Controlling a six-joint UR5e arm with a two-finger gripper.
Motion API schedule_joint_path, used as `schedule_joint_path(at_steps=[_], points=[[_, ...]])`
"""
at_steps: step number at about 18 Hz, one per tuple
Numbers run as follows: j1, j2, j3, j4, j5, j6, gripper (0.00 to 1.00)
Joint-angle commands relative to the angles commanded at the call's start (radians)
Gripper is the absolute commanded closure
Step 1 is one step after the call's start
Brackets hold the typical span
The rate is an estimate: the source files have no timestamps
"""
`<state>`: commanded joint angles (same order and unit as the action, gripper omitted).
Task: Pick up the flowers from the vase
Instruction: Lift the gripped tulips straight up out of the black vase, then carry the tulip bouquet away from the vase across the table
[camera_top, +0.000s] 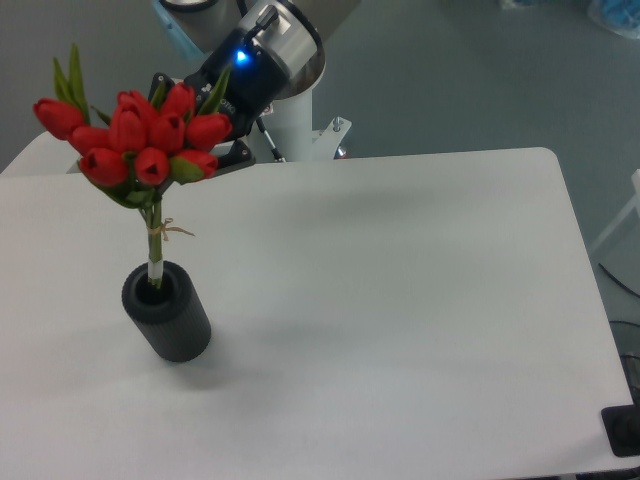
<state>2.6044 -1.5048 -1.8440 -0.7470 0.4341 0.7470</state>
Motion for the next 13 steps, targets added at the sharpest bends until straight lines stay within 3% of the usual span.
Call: schedule_joint_path(at_steps=[4,10,13], points=[[0.083,-0.046,0.054,0.003,0.0,0.031,0.77],[0.18,-0.213,0.216,0.005,0.0,0.077,0.77],[0.236,-0.264,0.238,0.003,0.005,0.165,0.77]])
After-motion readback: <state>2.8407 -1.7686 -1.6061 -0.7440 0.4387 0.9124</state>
